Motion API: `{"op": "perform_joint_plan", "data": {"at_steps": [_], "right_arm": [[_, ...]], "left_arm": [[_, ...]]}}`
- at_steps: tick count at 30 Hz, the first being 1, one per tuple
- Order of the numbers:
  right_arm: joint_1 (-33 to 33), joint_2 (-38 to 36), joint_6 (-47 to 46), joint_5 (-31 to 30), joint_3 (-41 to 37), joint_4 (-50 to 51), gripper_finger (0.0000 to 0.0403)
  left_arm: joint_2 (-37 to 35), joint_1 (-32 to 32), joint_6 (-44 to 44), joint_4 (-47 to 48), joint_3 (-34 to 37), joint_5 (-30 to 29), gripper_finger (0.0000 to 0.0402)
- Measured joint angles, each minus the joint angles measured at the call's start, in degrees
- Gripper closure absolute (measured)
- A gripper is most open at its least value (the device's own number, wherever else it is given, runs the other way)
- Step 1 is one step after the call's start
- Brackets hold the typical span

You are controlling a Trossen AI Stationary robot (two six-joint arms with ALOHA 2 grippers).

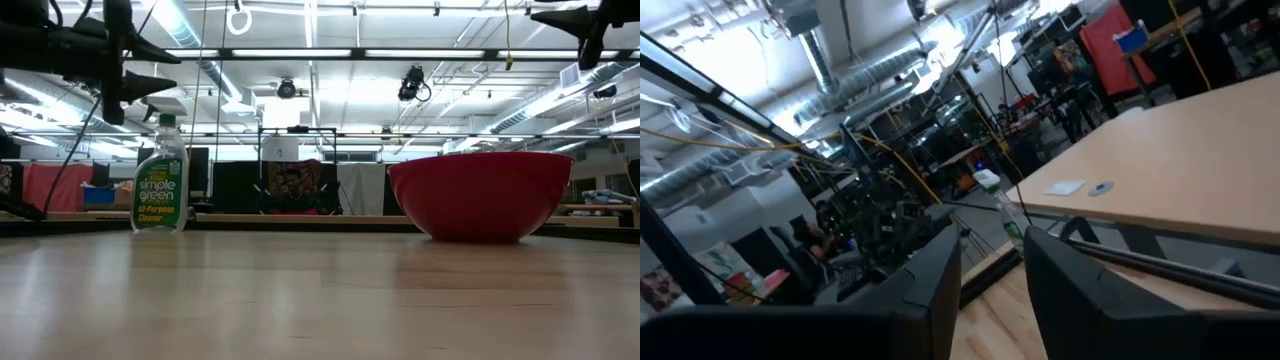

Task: Nest bowls inside each other
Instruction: Return to Home Position

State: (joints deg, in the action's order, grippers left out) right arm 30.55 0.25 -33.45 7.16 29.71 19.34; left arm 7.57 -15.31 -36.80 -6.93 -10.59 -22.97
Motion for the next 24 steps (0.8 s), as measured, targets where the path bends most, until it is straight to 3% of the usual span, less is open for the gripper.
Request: {"op": "perform_joint_plan", "data": {"at_steps": [7,12,24], "right_arm": [[-0.04,0.00,-2.82,2.01,-4.32,-5.35,0.0300],[-0.05,0.00,-5.65,3.04,-10.08,-12.65,0.0318],[-0.10,0.02,-9.07,3.12,-20.90,-20.52,0.0332]], "left_arm": [[-7.65,0.35,-0.17,7.89,0.00,-0.25,0.0210],[-7.26,1.32,-1.33,10.32,0.07,-0.43,0.0210],[-7.27,7.27,-5.32,-1.86,7.40,-2.42,0.0210]]}}
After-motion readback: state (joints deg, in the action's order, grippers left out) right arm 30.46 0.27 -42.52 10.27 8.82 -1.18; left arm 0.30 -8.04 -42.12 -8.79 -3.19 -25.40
